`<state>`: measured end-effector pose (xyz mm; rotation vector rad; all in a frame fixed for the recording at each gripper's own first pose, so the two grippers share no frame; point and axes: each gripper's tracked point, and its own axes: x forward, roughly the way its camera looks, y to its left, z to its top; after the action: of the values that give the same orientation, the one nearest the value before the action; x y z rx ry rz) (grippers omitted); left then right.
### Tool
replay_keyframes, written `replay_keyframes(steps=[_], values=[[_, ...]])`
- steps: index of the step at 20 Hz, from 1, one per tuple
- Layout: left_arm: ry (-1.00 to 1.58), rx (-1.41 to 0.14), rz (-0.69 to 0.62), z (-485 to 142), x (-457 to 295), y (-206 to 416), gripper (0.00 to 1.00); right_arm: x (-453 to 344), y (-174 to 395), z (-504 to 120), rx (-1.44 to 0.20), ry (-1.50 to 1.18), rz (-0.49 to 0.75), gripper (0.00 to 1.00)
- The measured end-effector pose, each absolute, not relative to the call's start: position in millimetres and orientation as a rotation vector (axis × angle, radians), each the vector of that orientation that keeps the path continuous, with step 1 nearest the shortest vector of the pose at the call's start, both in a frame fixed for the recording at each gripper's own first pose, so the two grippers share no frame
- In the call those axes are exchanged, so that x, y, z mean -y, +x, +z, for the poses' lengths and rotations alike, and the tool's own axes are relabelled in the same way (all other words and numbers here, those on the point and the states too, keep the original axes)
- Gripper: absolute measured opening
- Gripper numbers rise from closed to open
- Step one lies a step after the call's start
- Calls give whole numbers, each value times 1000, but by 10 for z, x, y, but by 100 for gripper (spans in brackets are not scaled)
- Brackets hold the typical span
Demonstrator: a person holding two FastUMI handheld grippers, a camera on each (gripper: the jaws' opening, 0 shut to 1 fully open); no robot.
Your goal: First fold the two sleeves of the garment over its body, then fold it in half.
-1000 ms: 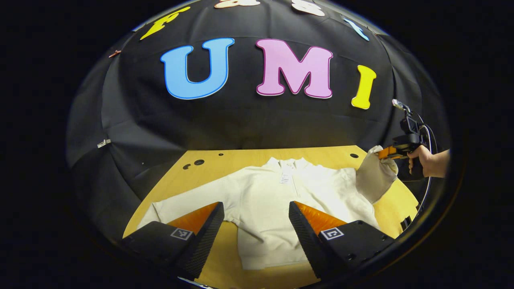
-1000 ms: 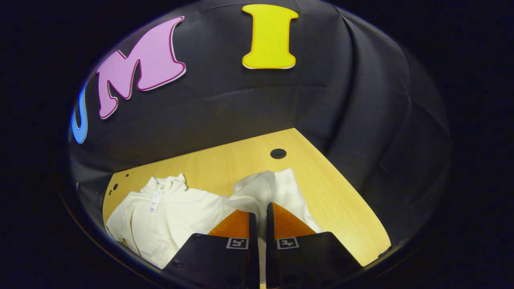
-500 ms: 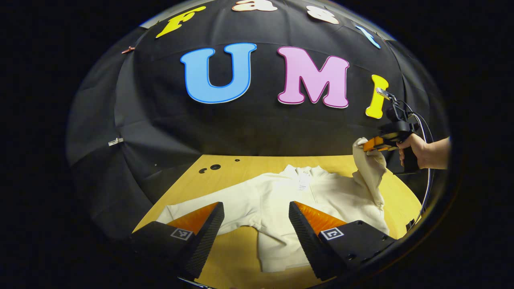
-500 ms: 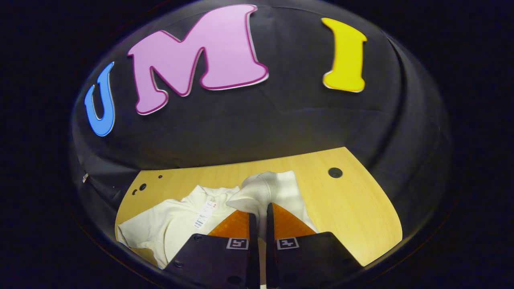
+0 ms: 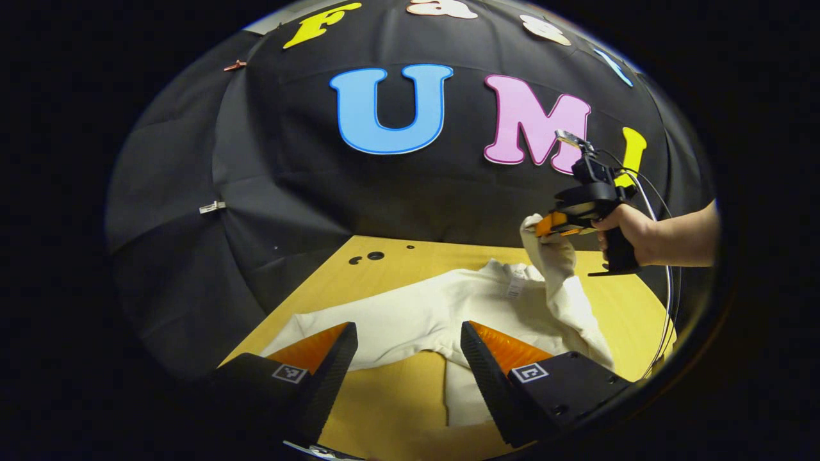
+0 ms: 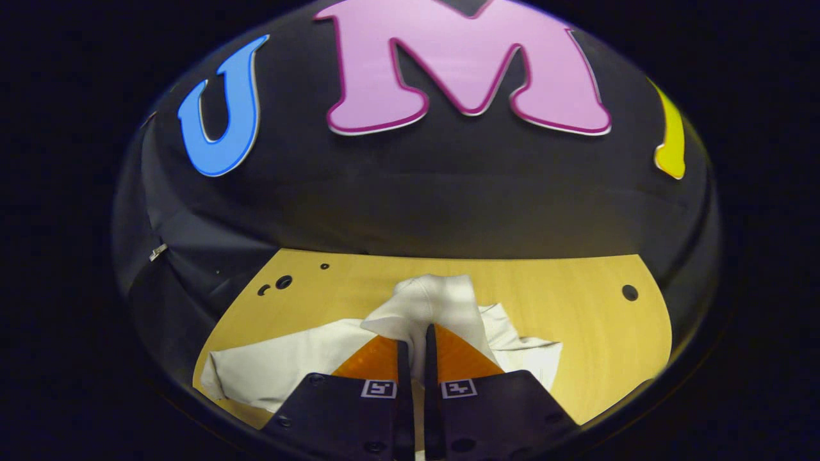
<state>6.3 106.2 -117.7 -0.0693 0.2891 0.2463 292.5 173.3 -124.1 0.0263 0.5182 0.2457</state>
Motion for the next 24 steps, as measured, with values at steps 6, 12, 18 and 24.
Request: replay_keyframes(steps=[6, 12, 18, 24], values=[[-123, -316, 328, -1312, -1307, -123, 99, -2777, 2865, -1780, -589, -16, 367, 11], [-147, -321, 398, -1362, -1499, -249, 99, -3451, 2530, -2108, -651, -18, 479, 54], [-166, -314, 461, -1429, -1833, -294, 100, -3112, 2382, -2016, -631, -45, 458, 98], [-143, -366, 563, -1828, -2479, -320, 100, -2181, 2490, -1738, -579, 17, 303, 99]])
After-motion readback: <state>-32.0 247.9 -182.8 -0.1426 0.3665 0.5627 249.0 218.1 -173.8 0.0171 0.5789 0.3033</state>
